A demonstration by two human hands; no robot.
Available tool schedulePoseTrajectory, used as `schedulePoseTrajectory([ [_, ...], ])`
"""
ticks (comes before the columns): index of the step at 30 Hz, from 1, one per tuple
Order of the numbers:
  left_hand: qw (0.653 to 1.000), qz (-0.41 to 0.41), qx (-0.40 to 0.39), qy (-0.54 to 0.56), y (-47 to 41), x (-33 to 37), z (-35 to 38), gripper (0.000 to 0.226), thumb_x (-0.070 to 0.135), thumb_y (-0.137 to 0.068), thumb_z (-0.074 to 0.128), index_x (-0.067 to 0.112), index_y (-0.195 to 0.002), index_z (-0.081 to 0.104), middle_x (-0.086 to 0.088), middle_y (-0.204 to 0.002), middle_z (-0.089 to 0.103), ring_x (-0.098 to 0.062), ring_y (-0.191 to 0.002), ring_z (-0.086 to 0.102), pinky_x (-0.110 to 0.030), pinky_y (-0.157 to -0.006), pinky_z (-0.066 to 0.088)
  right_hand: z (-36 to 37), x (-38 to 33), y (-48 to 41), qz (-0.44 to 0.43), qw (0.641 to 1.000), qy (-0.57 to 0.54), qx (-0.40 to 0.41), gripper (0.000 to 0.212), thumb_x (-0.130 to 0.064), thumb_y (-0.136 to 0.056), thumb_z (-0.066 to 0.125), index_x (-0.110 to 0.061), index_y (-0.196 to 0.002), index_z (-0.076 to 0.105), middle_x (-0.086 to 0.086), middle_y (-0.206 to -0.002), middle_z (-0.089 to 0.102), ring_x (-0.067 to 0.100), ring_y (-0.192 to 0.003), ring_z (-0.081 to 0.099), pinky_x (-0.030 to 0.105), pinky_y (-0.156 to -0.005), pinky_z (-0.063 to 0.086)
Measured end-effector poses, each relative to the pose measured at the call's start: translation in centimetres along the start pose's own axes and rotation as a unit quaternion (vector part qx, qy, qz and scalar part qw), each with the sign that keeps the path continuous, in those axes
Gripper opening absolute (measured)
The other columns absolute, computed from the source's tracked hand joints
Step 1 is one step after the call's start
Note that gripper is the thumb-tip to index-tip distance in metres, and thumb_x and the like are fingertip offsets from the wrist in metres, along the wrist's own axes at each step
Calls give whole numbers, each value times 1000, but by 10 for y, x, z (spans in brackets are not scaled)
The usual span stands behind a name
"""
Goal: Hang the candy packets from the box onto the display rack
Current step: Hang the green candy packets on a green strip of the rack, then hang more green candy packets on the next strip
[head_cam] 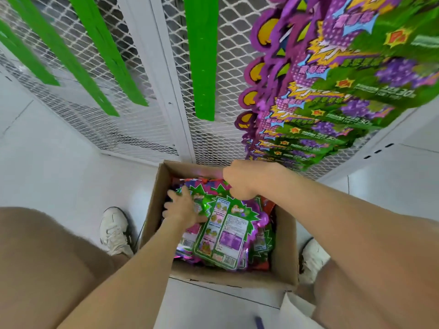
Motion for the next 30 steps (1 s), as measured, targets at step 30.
schedulePoseTrajectory([
  [30, 967, 211, 141, -8, 41, -38, -57, 108, 30, -71, 99, 12, -148, 26, -30, -149, 27, -47, -94, 70, -48, -85, 61, 40, -57, 53, 95, 992, -78, -7, 24, -20, -104, 51, -15, -81, 49, 7, -83, 56, 28, -68, 51, 40, -62, 45],
])
Point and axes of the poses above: each hand's wrist, its own y-axis away from the middle knuckle, its own z-axis out of the palm, x = y × z, the point moved 9 cm from there along -y, towards the middle knuckle
